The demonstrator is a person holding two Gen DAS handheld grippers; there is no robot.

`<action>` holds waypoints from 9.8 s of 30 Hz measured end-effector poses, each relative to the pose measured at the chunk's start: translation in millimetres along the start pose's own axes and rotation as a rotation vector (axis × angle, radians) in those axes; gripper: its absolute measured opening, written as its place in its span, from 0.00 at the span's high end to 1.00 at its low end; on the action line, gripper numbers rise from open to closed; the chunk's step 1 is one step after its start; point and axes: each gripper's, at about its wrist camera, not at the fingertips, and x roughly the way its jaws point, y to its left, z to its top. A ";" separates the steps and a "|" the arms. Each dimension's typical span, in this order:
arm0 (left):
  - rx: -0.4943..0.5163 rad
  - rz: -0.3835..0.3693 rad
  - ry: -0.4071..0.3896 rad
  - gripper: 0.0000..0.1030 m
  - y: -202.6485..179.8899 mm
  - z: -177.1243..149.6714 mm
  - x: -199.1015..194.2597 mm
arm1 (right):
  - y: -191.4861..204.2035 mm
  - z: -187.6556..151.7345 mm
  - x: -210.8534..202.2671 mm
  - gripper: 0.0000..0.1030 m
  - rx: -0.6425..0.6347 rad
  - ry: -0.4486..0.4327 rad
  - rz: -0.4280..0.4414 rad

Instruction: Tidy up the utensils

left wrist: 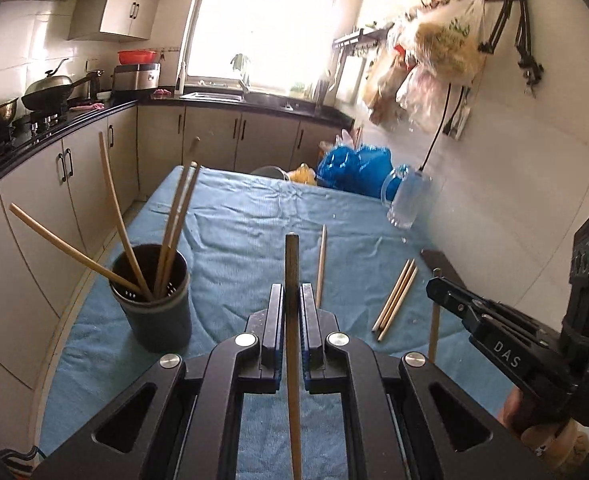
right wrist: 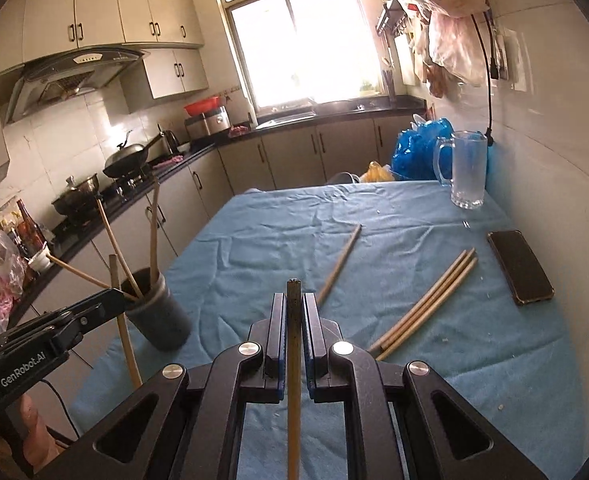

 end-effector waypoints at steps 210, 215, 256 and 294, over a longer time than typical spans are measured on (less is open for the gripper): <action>0.272 0.017 0.679 0.68 -69.5 -29.2 257.4 | -183.0 -10.1 149.3 0.84 0.047 0.867 -0.286; 0.175 -0.023 0.668 0.94 -53.5 -29.4 247.4 | -157.9 -13.0 148.6 0.93 0.015 0.786 -0.278; -0.142 0.030 -0.288 0.94 60.9 51.0 -69.9 | 24.1 68.4 -6.1 0.93 -0.005 -0.087 0.118; -0.206 0.222 -0.328 0.93 128.4 98.4 8.6 | 153.0 96.9 134.6 0.89 -0.048 -0.238 0.199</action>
